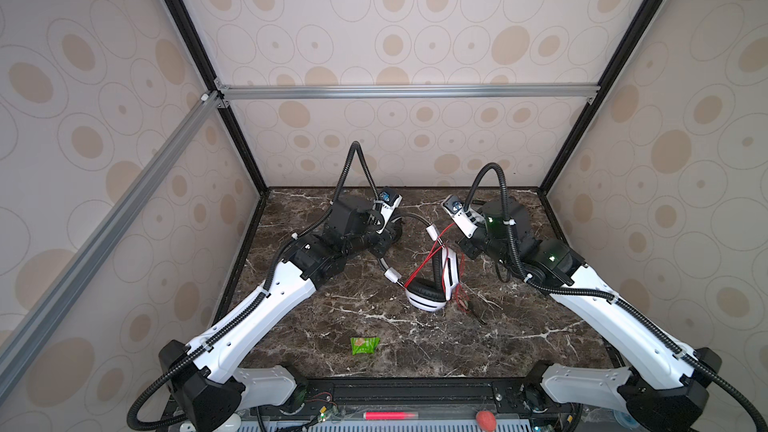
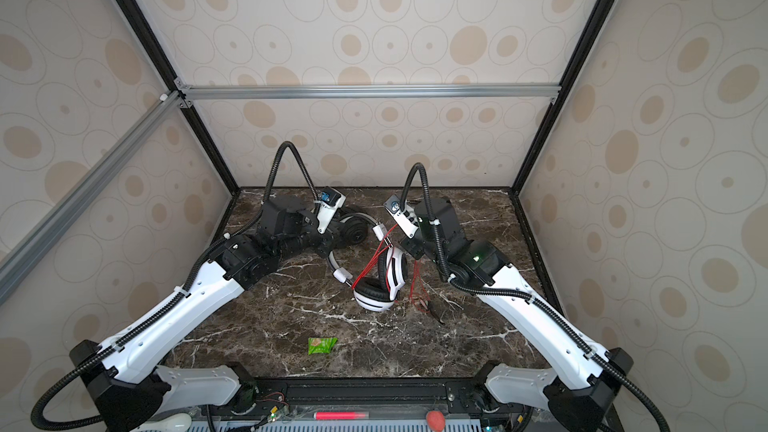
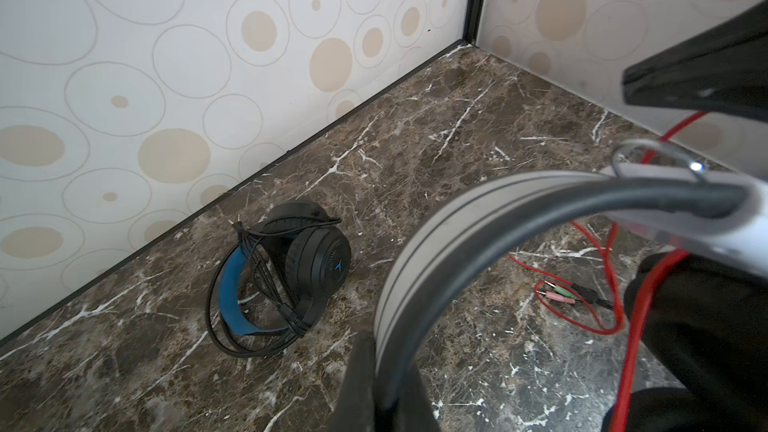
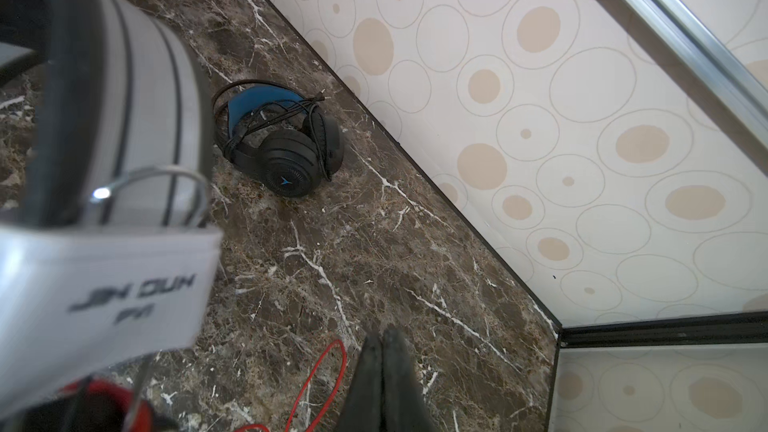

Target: Wrap the headphones

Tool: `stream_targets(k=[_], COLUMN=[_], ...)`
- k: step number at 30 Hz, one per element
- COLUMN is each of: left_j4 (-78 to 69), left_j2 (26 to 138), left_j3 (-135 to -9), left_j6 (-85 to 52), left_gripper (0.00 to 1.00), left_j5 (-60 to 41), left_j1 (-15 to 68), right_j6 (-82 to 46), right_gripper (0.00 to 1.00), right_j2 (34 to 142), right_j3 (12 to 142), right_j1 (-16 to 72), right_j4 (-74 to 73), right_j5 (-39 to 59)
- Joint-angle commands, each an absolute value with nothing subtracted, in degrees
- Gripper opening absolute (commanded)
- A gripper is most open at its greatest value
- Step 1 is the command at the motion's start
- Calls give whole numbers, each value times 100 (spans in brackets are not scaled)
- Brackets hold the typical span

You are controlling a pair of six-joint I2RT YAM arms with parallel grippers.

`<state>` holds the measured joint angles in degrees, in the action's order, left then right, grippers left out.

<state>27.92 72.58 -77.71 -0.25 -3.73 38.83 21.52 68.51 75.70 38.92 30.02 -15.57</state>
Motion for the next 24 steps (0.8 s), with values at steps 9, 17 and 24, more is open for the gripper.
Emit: stream_targets(k=[9,17,24], left_j4=[2171,2156,1312], left_j2=[7119,7460,7703], left_j3=[-9063,-10083,-10531], left_j6=[-1099,-1407,-2050], left_gripper=[0,0,0], left_j5=[-1382,-1833,-2032], left_j1=[3858,3858,3854], right_j6=[695,282,-208], right_gripper=[10,14,15], right_j2=[6252,6258,6295], right_j3=[6738,6553,6165], right_j1=[2903,2672,2571], right_j4=[1920,1320,602], right_j5=[-559,-33,304])
